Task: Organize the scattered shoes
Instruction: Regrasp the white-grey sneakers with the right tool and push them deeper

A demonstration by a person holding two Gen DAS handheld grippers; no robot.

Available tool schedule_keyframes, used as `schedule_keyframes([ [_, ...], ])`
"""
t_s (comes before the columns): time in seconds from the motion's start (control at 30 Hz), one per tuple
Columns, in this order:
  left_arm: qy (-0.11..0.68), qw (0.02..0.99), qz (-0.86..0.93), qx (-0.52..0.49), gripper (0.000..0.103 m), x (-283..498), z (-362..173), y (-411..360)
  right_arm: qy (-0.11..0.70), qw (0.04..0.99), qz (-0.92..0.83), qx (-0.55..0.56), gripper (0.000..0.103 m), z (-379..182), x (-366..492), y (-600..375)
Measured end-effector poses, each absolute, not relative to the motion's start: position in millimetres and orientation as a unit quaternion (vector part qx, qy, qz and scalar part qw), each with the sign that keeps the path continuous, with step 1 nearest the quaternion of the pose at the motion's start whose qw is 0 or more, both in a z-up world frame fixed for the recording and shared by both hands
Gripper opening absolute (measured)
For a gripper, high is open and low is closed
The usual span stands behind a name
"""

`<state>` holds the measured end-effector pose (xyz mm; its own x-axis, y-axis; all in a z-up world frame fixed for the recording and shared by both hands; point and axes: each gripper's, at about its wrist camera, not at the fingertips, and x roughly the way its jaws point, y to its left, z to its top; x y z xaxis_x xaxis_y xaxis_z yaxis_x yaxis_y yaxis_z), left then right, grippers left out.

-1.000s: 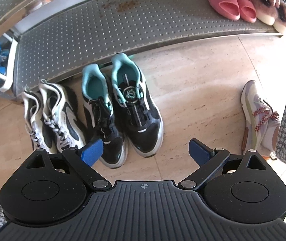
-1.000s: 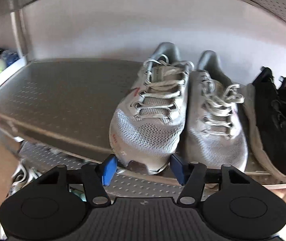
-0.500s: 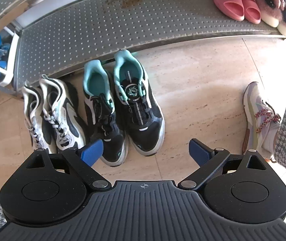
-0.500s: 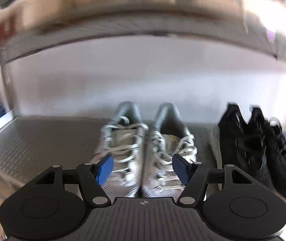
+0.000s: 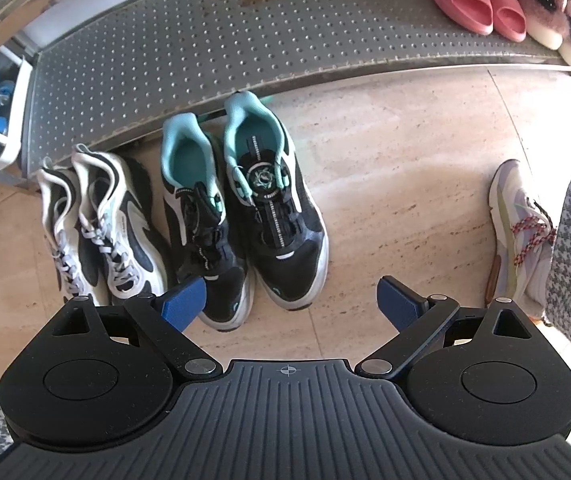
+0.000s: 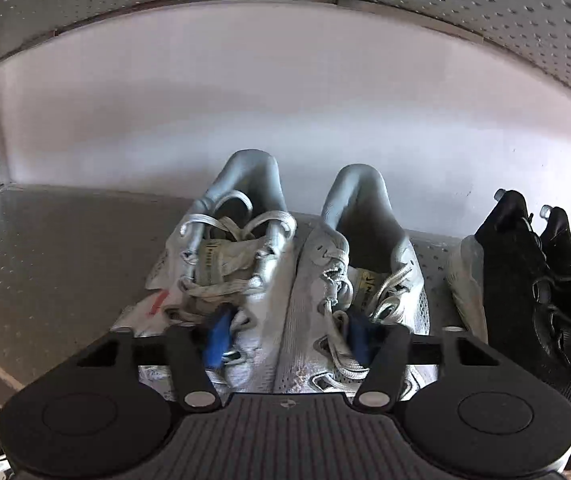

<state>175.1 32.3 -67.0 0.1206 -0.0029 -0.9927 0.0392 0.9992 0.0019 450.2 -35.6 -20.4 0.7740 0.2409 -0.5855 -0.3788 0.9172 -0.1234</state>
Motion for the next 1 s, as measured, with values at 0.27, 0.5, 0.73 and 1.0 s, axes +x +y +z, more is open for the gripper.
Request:
schedule_keyframes([
  [0.27, 0.661, 0.750, -0.015, 0.022, 0.096, 171, -67, 30, 0.255, 0.939, 0.119, -0.197, 0.019, -13, 439, -21],
  [0.5, 0.666, 0.746, -0.005, 0.021, 0.096, 173, -70, 36, 0.255, 0.950, 0.044, -0.176, 0.018, -18, 446, -30],
  [0.73, 0.665, 0.747, -0.016, 0.018, 0.096, 174, -67, 36, 0.265, 0.960, 0.043, -0.074, 0.036, -12, 443, -41],
  [1.0, 0.661, 0.750, -0.017, 0.018, 0.096, 173, -64, 34, 0.237, 0.960, 0.089, -0.122, 0.075, 2, 427, -66],
])
